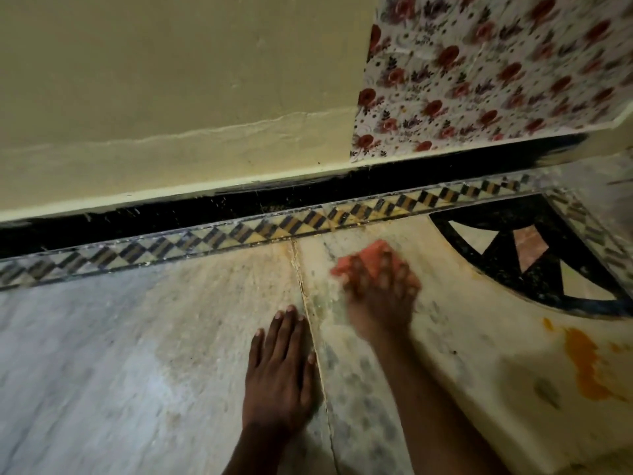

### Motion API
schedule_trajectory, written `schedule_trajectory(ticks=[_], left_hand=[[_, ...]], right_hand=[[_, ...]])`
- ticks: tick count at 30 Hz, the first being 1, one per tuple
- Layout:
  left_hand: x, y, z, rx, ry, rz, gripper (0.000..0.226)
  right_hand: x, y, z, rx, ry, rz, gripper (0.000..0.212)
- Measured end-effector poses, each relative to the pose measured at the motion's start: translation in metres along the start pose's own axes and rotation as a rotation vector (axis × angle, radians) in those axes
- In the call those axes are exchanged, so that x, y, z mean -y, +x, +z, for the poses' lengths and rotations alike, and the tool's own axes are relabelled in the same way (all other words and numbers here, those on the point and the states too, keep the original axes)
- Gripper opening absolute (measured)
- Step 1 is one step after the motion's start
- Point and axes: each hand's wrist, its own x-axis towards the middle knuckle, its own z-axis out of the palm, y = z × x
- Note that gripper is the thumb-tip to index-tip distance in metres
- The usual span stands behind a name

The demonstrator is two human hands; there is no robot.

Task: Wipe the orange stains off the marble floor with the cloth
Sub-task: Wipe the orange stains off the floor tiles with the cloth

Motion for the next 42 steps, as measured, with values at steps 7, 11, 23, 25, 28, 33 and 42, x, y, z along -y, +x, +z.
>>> schedule_trajectory(ticks=[7,11,23,25,28,33,42], left_hand=[[0.001,0.0,0.002,-0.014,-0.025,-0.009,0.066],[0.004,0.0,0.004,-0.022,-0.008,0.002,0.067],[0.002,-0.001,0.001,-0.016,-0.028,0.005,0.064],[0.003,0.0,0.002,-0.025,-0.029,0.006,0.064],[0.001,0.001,0.002,-0.076,-0.048,0.0,0.063],[0.0,0.0,0.002,-0.055,-0.024,0.012,0.063],[0.0,0.0,0.004,-0.018,0.003,-0.007,0.065]], right_hand=[[-0.078,-0.067,0.002,0.013,-0.063,0.04,0.078],[-0.033,0.029,-0.016,-0.055,0.138,0.286,0.071],[-0.083,-0.01,-0.014,0.02,0.02,0.199,0.077],[-0.041,0.042,-0.02,-0.04,0.126,0.281,0.073],[0.02,0.077,-0.019,-0.005,0.093,0.117,0.065],[-0.007,-0.015,0.007,0.047,-0.088,-0.337,0.061],[0.002,0.111,-0.044,-0.071,0.202,0.291,0.063]])
